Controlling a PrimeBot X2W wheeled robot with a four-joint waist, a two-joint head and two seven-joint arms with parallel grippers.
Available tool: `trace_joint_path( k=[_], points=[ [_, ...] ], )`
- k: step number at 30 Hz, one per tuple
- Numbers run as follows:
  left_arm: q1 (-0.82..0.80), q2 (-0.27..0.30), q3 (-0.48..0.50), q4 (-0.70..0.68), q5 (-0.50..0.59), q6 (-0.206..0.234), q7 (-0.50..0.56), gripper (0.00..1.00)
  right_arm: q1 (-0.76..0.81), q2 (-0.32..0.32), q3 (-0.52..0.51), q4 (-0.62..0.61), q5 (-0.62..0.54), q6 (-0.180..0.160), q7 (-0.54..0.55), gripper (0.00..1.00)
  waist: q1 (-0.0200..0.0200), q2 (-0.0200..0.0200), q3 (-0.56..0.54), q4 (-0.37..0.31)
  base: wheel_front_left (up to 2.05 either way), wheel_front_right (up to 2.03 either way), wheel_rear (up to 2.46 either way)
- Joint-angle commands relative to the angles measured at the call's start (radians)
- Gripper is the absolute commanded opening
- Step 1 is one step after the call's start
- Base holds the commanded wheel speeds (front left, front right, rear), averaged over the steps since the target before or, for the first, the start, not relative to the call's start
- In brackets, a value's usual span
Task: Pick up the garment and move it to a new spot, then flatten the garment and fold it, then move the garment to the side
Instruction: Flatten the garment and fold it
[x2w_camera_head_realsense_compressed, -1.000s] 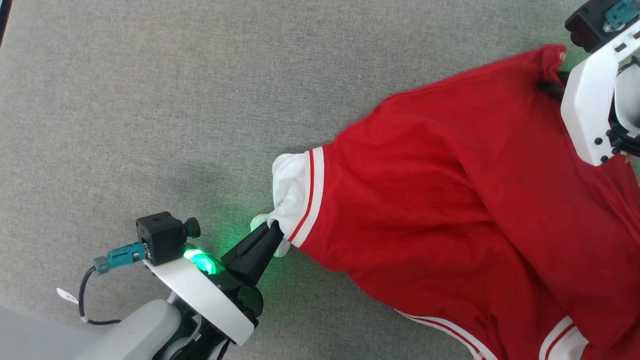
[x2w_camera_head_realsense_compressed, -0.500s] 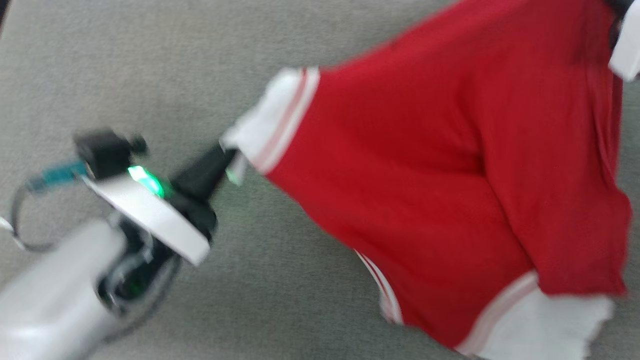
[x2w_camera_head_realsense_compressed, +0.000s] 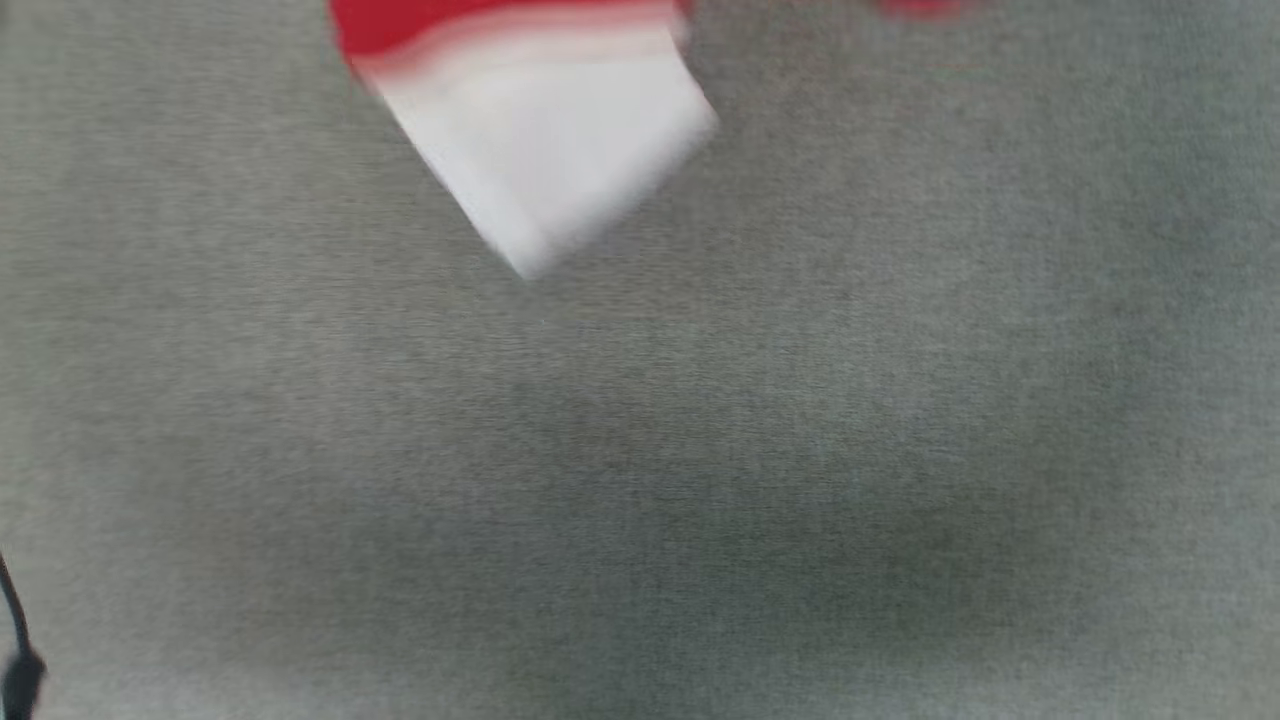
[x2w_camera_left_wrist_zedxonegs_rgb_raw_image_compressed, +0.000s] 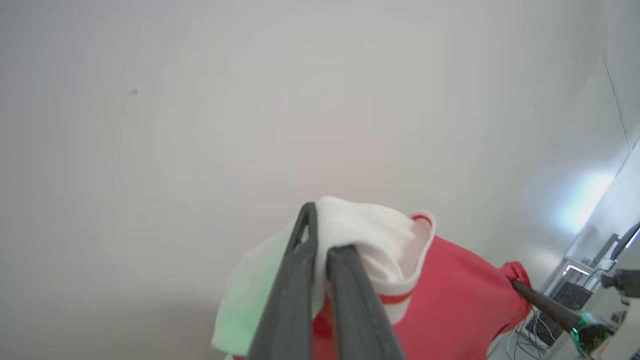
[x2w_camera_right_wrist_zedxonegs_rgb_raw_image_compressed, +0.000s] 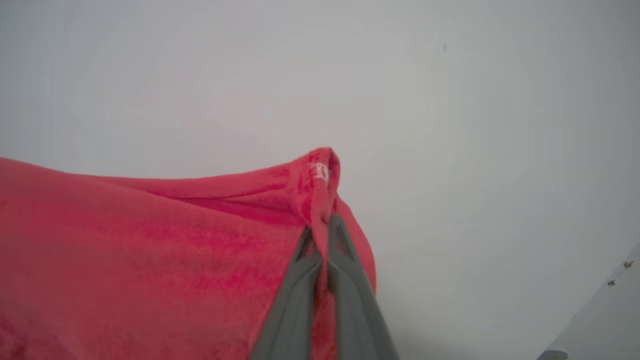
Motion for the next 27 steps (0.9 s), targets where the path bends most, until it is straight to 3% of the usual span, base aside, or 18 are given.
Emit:
trace_joint_path(
  k=[1,6,10,17,22,27],
  points=[
    [-0.100,0.003,0.033,0.070,0.021,0.010,-0.031,0.00,-0.056,0.005,-0.040,0.045,-0.021,-0.009,-0.053,0.00,0.0000,0.0000,0.041,-0.042,0.00,0.00,0.00],
    [-0.268,-0.066,0.033,0.191,0.018,0.003,-0.030,0.00,-0.140,0.052,-0.065,0.143,-0.073,-0.010,-0.164,0.00,0.0000,0.0000,0.053,-0.057,0.00,0.00,0.00],
    [-0.226,-0.098,0.003,0.211,0.004,0.000,-0.040,0.00,-0.113,0.064,-0.042,0.196,-0.071,-0.009,-0.202,0.00,0.0000,0.0000,0.053,-0.054,0.00,0.00,0.00],
    [0.109,-0.116,-0.038,0.039,-0.096,-0.001,-0.109,0.00,0.124,0.031,0.030,0.178,0.030,-0.008,-0.236,0.00,0.0000,0.0000,0.025,-0.036,0.00,0.00,0.00],
    [0.418,-0.063,-0.094,-0.191,-0.073,-0.002,-0.142,0.00,0.368,-0.006,0.101,0.062,0.135,-0.007,-0.213,0.00,0.0000,0.0000,-0.002,-0.042,0.00,0.00,0.00],
    [0.656,-0.076,-0.030,-0.319,-0.047,-0.002,-0.144,0.00,0.576,-0.064,0.118,-0.060,0.210,-0.007,-0.192,0.00,0.0000,0.0000,-0.027,-0.026,0.00,0.00,0.00]
  ],
)
